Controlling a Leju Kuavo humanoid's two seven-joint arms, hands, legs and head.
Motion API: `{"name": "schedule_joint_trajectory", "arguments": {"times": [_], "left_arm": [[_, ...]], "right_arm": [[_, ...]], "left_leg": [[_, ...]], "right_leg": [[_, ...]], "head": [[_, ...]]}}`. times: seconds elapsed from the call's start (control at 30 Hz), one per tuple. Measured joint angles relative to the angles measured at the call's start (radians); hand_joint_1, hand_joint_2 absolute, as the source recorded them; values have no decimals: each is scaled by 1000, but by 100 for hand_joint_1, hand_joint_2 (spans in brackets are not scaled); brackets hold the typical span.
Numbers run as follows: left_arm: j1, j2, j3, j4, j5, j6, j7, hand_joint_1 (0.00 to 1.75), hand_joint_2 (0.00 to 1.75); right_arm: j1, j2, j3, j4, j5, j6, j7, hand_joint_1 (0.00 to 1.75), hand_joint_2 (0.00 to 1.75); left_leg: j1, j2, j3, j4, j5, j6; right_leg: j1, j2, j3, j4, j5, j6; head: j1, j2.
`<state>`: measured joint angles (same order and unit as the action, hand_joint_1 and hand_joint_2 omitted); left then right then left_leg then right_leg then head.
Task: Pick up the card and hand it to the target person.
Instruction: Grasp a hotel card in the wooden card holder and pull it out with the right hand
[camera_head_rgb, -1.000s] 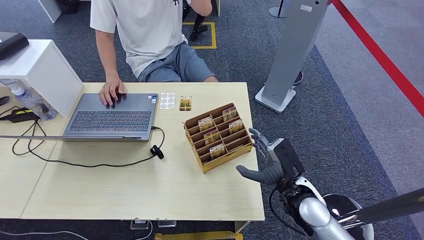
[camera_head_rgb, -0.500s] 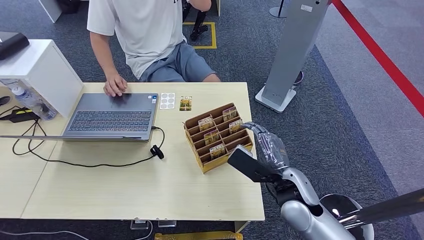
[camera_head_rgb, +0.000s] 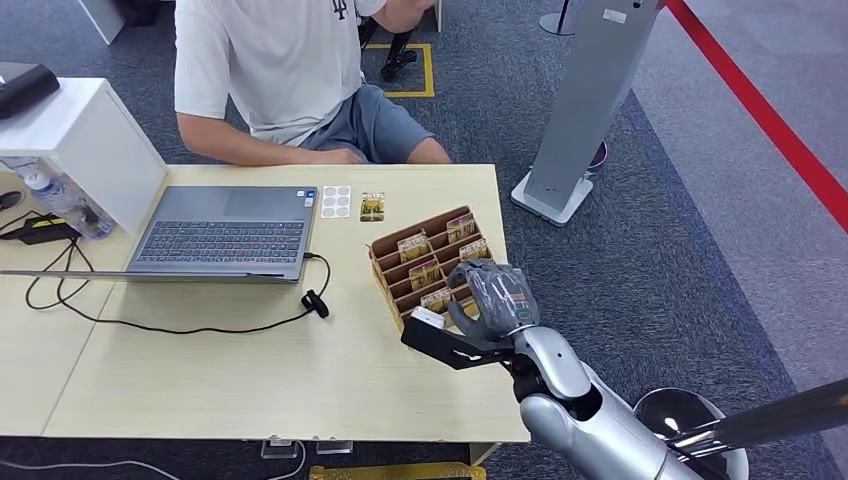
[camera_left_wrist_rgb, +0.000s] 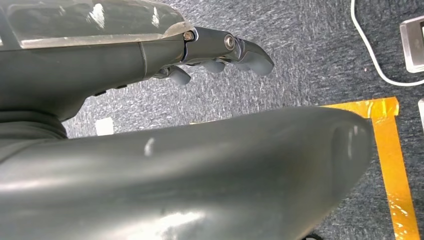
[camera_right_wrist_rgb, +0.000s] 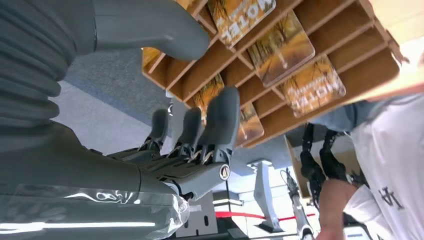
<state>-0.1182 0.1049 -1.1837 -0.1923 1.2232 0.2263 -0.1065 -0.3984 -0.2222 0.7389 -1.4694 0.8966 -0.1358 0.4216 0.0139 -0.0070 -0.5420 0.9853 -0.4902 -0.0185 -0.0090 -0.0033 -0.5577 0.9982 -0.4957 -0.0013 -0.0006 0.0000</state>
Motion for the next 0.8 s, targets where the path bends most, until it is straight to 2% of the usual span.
{"name": "schedule_joint_trajectory", "arguments": {"times": [0.2,0.43,0.8], "left_arm": [[-2,0,0,0,0,-2,3,0,0],[-2,0,0,0,0,-2,3,0,0],[-2,0,-1,0,1,-2,3,0,0]], "right_arm": [[-32,33,33,118,9,-9,-6,69,175],[-49,56,50,209,5,-21,-19,76,175],[-67,81,69,285,-8,-34,-35,74,175]], "left_leg": [[0,0,0,0,0,0],[0,0,0,0,0,0],[0,0,0,0,0,0]], "right_leg": [[0,0,0,0,0,0],[0,0,0,0,0,0],[0,0,0,0,0,0]], "head": [[0,0],[0,0],[-1,0]]}}
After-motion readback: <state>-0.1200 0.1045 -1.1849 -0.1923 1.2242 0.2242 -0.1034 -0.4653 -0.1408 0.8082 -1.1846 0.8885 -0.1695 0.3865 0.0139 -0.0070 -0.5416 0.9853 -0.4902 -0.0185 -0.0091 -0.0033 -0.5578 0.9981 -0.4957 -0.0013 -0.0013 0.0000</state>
